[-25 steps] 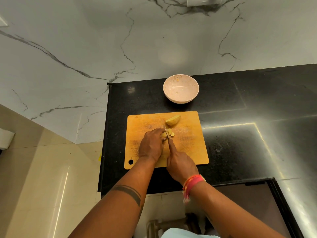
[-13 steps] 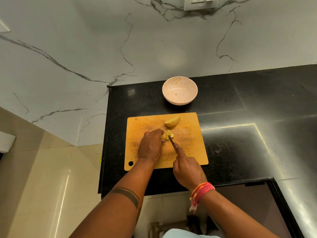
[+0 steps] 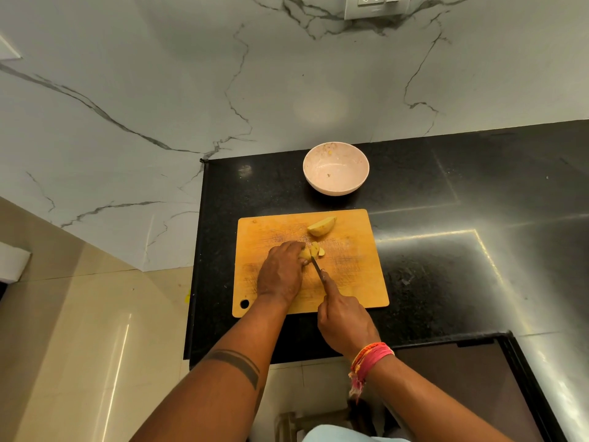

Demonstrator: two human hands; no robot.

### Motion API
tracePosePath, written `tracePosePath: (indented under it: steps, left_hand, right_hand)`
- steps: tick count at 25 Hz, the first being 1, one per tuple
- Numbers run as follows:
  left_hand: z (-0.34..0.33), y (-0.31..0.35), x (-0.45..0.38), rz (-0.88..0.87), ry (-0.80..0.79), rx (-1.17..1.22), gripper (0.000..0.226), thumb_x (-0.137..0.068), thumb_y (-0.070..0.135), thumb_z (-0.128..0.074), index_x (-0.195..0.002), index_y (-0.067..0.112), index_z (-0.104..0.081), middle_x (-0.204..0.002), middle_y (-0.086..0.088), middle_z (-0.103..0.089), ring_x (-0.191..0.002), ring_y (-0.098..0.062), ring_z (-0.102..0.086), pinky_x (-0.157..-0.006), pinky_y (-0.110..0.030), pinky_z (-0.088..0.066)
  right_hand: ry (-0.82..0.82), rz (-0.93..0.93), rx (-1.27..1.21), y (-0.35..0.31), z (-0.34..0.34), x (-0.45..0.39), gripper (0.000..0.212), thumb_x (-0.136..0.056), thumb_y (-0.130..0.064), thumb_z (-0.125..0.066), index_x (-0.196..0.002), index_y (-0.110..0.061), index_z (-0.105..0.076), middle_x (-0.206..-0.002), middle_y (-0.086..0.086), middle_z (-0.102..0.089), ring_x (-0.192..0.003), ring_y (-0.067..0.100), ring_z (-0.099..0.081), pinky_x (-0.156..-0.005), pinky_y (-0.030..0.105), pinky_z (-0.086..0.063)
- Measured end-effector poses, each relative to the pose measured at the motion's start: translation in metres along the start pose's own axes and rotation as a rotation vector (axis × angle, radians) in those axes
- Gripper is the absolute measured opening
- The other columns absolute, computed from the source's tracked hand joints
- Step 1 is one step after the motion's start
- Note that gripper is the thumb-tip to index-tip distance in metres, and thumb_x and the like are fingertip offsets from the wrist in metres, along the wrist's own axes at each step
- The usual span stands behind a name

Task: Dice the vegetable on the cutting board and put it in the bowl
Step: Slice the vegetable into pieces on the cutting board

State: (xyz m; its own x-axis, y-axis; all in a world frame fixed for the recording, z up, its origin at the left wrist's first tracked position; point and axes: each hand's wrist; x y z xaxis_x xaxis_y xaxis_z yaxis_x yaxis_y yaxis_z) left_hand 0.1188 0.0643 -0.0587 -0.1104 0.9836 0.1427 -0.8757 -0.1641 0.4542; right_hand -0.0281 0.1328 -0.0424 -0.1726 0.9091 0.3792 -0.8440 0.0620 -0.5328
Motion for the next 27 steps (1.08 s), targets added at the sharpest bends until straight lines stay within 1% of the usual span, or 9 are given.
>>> tracePosePath:
  steps: [3,5,9,14,17,20,23,25,27]
  left_hand:
    - [0.0,-0.001,0.001,-0.005,0.009,0.01,0.039,-0.102,0.028,-0.057,-0.14,0.026,-0.054,-0.14,0.005,-0.057,-0.13,-0.017,-0.047,-0.103,-0.034,-0.044]
    - [0.0,-0.001,0.001,-0.001,0.008,0.011,0.039,-0.102,0.028,-0.057,-0.141,0.026,-0.054,-0.141,0.005,-0.057,-0.131,-0.017,-0.046,-0.105,-0.035,-0.043]
    - [0.0,0.0,0.002,0.012,0.005,0.006,0.04,-0.102,0.027,-0.056,-0.142,0.027,-0.052,-0.144,0.005,-0.055,-0.134,-0.017,-0.045,-0.108,-0.036,-0.042]
    - [-0.002,-0.001,0.003,0.034,-0.01,-0.001,0.046,-0.105,0.019,-0.05,-0.15,0.026,-0.046,-0.157,0.003,-0.043,-0.145,-0.017,-0.038,-0.116,-0.035,-0.034]
    - [-0.001,-0.003,0.003,0.03,-0.007,0.025,0.046,-0.106,0.016,-0.048,-0.15,0.027,-0.045,-0.158,0.005,-0.042,-0.147,-0.015,-0.035,-0.118,-0.033,-0.03]
    - [-0.001,-0.004,0.002,0.026,-0.003,0.059,0.045,-0.106,0.017,-0.049,-0.149,0.027,-0.047,-0.156,0.005,-0.044,-0.145,-0.014,-0.038,-0.117,-0.032,-0.033]
    - [-0.002,-0.006,0.002,0.031,0.007,0.076,0.044,-0.105,0.016,-0.049,-0.147,0.027,-0.05,-0.154,0.005,-0.048,-0.142,-0.014,-0.043,-0.116,-0.032,-0.037]
    - [-0.001,-0.005,0.001,0.036,0.013,0.092,0.042,-0.105,0.018,-0.048,-0.145,0.028,-0.053,-0.15,0.006,-0.053,-0.137,-0.015,-0.049,-0.113,-0.033,-0.042]
    - [0.002,-0.003,0.002,0.06,0.016,0.137,0.039,-0.105,0.018,-0.047,-0.141,0.031,-0.056,-0.141,0.008,-0.06,-0.126,-0.016,-0.057,-0.107,-0.034,-0.048]
  right_hand:
    - [-0.012,-0.002,0.023,0.009,0.001,0.013,0.064,-0.102,-0.027,-0.035,-0.16,-0.037,-0.011,-0.069,0.0,-0.057,-0.058,0.021,-0.056,-0.053,0.037,-0.044]
    - [-0.014,-0.007,0.022,0.011,0.003,0.014,0.063,-0.102,-0.028,-0.035,-0.16,-0.037,-0.012,-0.069,0.0,-0.058,-0.058,0.021,-0.057,-0.052,0.037,-0.044]
    - [0.024,0.024,-0.042,0.003,0.007,0.007,0.062,-0.101,-0.024,-0.036,-0.159,-0.035,-0.018,-0.068,0.002,-0.061,-0.057,0.021,-0.057,-0.049,0.036,-0.038]
    - [0.052,0.03,-0.074,-0.011,0.005,-0.017,0.062,-0.1,-0.023,-0.035,-0.159,-0.033,-0.018,-0.082,0.01,-0.067,-0.068,0.028,-0.061,-0.059,0.038,-0.044]
    - [0.048,0.059,-0.054,-0.017,0.004,-0.032,0.064,-0.1,-0.021,-0.035,-0.16,-0.029,-0.016,-0.083,0.013,-0.068,-0.068,0.028,-0.06,-0.06,0.037,-0.043]
    - [0.041,0.073,-0.028,-0.022,0.005,-0.043,0.064,-0.1,-0.02,-0.035,-0.161,-0.028,-0.017,-0.088,0.016,-0.069,-0.068,0.029,-0.058,-0.06,0.036,-0.04]
    - [0.045,0.075,-0.039,-0.025,0.004,-0.053,0.064,-0.099,-0.022,-0.035,-0.16,-0.026,-0.02,-0.092,0.019,-0.07,-0.075,0.033,-0.063,-0.064,0.039,-0.047]
    - [0.048,0.082,-0.031,-0.024,0.004,-0.057,0.063,-0.099,-0.022,-0.035,-0.16,-0.025,-0.02,-0.094,0.019,-0.07,-0.078,0.034,-0.064,-0.065,0.04,-0.048]
    - [0.051,0.092,-0.016,-0.023,0.001,-0.059,0.064,-0.099,-0.022,-0.035,-0.16,-0.026,-0.019,-0.093,0.02,-0.07,-0.077,0.035,-0.064,-0.066,0.041,-0.05]
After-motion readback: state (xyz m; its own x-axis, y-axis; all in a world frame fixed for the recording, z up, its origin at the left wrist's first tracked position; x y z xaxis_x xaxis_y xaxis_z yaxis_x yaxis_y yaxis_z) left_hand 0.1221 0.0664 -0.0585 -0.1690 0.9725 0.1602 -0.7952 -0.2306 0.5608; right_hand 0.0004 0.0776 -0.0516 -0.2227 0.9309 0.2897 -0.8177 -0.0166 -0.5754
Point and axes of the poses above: each hand's wrist, its own x-axis away from the middle knuckle, its own z-axis out of the back of the hand, y = z × x
